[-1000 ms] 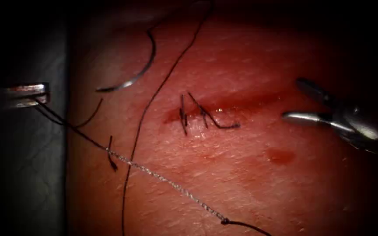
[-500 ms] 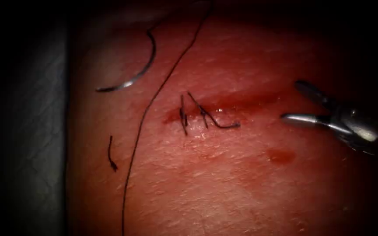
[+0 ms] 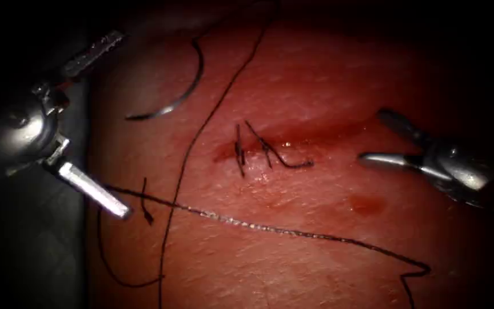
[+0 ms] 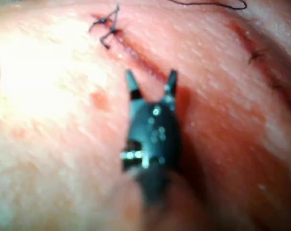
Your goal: Wound Closure
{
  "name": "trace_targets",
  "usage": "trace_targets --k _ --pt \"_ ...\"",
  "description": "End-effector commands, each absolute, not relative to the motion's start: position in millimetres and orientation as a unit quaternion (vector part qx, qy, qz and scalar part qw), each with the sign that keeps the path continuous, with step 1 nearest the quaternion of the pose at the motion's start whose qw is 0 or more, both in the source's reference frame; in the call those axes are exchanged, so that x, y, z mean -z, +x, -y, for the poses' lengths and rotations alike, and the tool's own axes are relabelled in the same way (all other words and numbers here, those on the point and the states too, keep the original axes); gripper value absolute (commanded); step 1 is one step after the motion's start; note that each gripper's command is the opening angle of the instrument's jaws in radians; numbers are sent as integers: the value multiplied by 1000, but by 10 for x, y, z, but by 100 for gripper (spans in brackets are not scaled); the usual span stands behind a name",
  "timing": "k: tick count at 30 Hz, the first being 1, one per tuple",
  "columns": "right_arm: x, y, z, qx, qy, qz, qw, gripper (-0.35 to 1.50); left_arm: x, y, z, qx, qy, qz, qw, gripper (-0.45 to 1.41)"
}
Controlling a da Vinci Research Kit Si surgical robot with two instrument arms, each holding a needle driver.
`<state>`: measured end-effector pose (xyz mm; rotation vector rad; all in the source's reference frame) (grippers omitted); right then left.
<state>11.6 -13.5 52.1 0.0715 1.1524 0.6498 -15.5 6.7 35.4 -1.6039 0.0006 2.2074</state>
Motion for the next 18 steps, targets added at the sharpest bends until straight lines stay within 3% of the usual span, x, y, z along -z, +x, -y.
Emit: trace_targets --k 1,6,9,18 --pt "-525 125 145 -301 35 -536 788 96 -372 -182 -62 -795 -571 7 203 114" --pt "-521 123 146 -301 37 -536 788 95 -394 -213 -54 -803 -561 23 198 114" --pt "-520 125 147 -302 36 -536 788 95 -412 -220 -46 -787 -572 84 218 114" --pt "-519 129 148 -302 36 -536 787 98 -492 -176 -33 -735 -597 191 258 114"
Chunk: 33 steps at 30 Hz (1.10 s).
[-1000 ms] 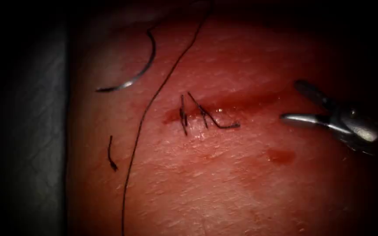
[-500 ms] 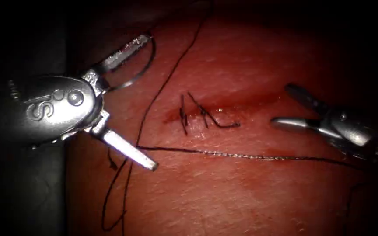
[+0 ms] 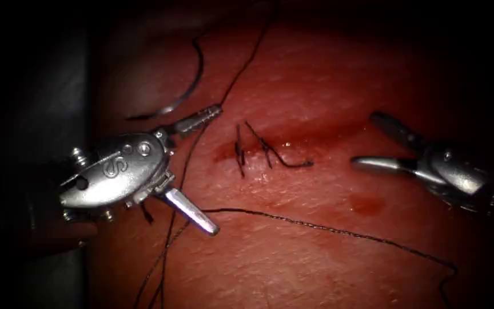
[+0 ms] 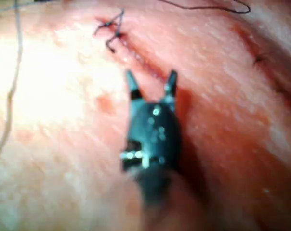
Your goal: Wound Closure
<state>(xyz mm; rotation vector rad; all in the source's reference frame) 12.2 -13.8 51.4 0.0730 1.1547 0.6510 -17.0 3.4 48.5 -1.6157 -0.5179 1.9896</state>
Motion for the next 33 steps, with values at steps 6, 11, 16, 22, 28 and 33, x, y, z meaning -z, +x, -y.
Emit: trace_targets --k 6,11,16,22,28,33 --pt "-519 132 149 -302 36 -537 787 100 -541 -167 -2 -764 -582 160 228 113" --pt "-517 133 152 -301 37 -538 787 101 -569 -164 33 -800 -561 94 190 114" --pt "-516 133 152 -298 36 -539 787 103 -563 -151 39 -825 -535 41 176 118" --pt "-517 134 152 -299 35 -539 786 103 -541 -114 44 -831 -525 1 183 116" --pt "-517 136 152 -296 34 -540 787 103 -532 -79 41 -837 -515 -2 184 118" --pt "-517 138 152 -295 35 -541 787 103 -499 -51 27 -841 -511 -6 176 116"
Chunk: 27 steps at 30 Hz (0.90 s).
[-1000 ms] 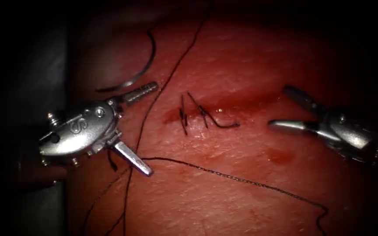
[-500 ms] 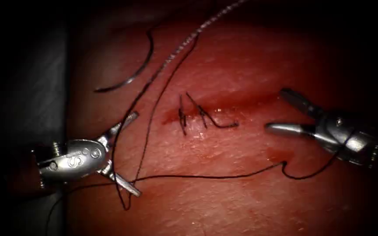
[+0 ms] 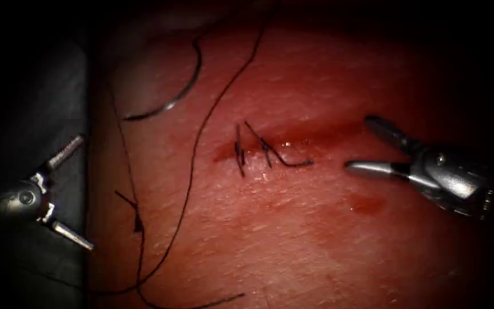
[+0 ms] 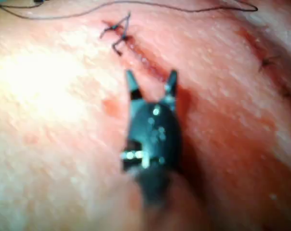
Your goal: Wound Closure
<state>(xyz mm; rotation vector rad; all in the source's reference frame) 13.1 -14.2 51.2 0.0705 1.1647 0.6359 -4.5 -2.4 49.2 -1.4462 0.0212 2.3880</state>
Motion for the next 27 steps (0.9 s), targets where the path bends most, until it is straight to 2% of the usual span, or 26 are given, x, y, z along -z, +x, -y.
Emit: trace_targets --k 1,6,18,21,27 --pt "-517 138 152 -295 35 -541 787 103 -492 -49 25 -842 -510 -6 175 114" --pt "-517 139 154 -293 36 -542 787 103 -451 -45 18 -848 -501 -8 170 113" --pt "-517 144 157 -290 34 -543 787 105 -442 -52 40 -884 -445 -15 143 94" --pt "-516 143 157 -290 35 -543 787 105 -445 -50 48 -908 -404 -18 112 93" --pt "-515 143 158 -290 35 -543 787 105 -440 -54 92 -945 -319 58 42 88"
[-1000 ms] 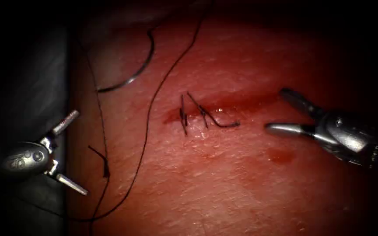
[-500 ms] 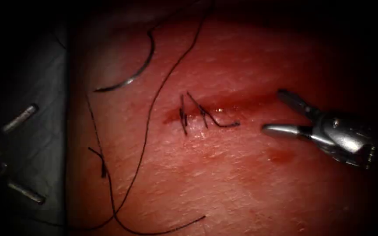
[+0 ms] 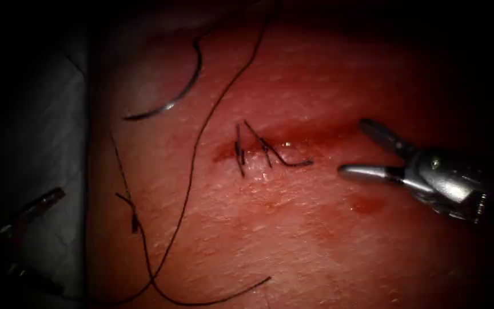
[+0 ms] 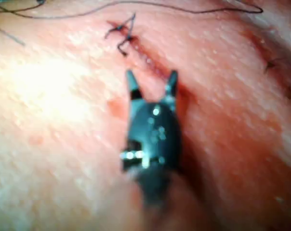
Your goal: Wound Closure
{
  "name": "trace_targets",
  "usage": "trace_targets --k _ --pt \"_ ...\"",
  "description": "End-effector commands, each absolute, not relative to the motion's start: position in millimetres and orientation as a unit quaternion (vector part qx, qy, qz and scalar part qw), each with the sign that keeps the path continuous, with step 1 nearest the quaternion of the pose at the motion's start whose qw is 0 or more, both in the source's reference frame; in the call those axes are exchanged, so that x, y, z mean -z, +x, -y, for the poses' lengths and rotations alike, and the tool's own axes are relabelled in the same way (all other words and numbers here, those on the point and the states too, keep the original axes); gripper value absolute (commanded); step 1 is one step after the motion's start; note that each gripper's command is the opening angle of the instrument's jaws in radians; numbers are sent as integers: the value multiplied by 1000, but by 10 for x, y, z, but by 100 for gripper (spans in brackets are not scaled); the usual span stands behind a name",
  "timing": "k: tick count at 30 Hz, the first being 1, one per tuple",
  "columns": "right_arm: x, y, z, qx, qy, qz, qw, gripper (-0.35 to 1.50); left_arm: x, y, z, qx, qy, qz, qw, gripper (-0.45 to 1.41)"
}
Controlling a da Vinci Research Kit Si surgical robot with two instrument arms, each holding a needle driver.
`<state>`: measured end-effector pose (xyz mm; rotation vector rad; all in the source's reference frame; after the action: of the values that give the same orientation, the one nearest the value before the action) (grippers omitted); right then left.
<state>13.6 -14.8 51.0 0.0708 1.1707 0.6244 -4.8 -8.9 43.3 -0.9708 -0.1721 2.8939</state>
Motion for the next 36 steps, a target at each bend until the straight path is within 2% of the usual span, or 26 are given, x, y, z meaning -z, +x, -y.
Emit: trace_targets --k 1,6,7,10,17,18,20,21,23,25,29,33,36 --pt "-515 143 158 -290 35 -543 787 105 -440 -54 92 -945 -319 58 42 88" --pt "-515 143 158 -290 35 -543 787 105 -414 -69 121 -927 -344 150 0 72" --pt "-514 143 158 -290 35 -543 787 105 -399 -75 128 -910 -366 194 5 52" --pt "-514 143 159 -290 35 -544 787 105 -379 -84 138 -892 -383 242 -1 46" --pt "-514 142 160 -289 36 -545 787 105 -367 -101 151 -869 -384 311 -26 46" --pt "-513 142 160 -289 36 -545 787 105 -366 -107 154 -848 -401 344 -37 46" --pt "-514 142 159 -289 36 -545 787 105 -363 -115 152 -831 -421 360 -53 41" --pt "-514 143 159 -289 36 -544 787 105 -361 -122 147 -824 -436 359 -53 39" --pt "-514 143 159 -289 36 -544 787 105 -355 -148 125 -798 -497 337 -38 24" --pt "-514 143 160 -289 36 -545 787 105 -353 -163 110 -795 -523 307 -21 20" --pt "-513 143 160 -289 36 -545 787 105 -353 -203 57 -808 -544 215 72 25" --pt "-513 141 159 -289 36 -545 787 103 -357 -231 15 -796 -573 143 132 25" --pt "-514 138 158 -288 37 -545 787 100 -367 -249 -10 -792 -581 91 164 32"
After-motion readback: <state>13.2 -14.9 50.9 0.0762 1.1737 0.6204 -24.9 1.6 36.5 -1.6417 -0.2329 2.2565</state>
